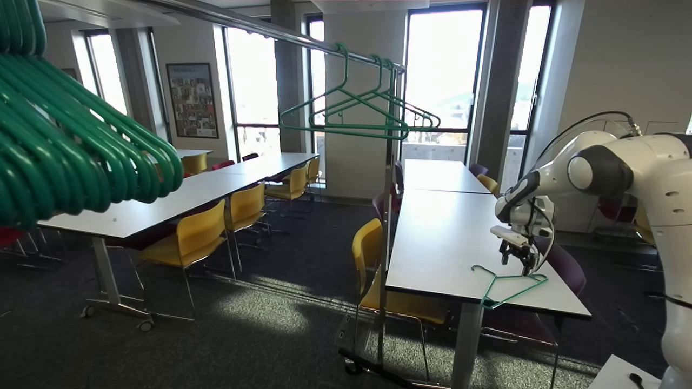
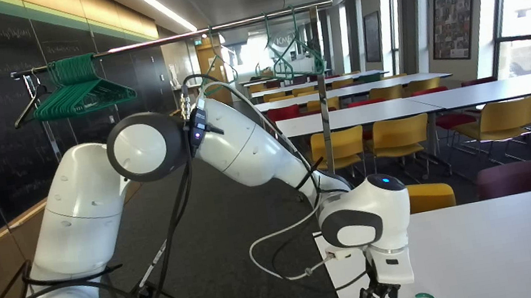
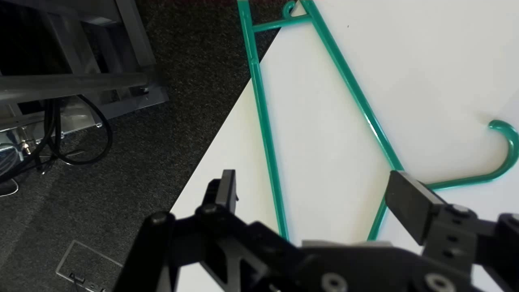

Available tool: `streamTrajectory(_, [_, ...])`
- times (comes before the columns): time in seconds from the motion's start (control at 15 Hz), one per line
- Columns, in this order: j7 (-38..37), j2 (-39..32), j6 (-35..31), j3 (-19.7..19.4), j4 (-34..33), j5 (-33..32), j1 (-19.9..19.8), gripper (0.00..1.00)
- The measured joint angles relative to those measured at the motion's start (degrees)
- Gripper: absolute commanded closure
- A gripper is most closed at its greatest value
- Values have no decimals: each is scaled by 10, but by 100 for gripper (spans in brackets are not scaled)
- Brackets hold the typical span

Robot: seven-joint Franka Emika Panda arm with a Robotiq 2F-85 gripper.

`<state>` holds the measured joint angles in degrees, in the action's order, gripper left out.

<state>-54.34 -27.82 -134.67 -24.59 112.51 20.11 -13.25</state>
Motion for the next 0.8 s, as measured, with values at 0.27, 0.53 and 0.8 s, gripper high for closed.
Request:
streamTrajectory(0.27, [13, -43, 1, 12, -31, -31, -20, 0])
streamTrajectory(0.53, [13, -86, 1, 12, -61, -51, -30, 0])
streamTrajectory(0.8, [13, -116, 1, 12, -81, -54, -33, 0])
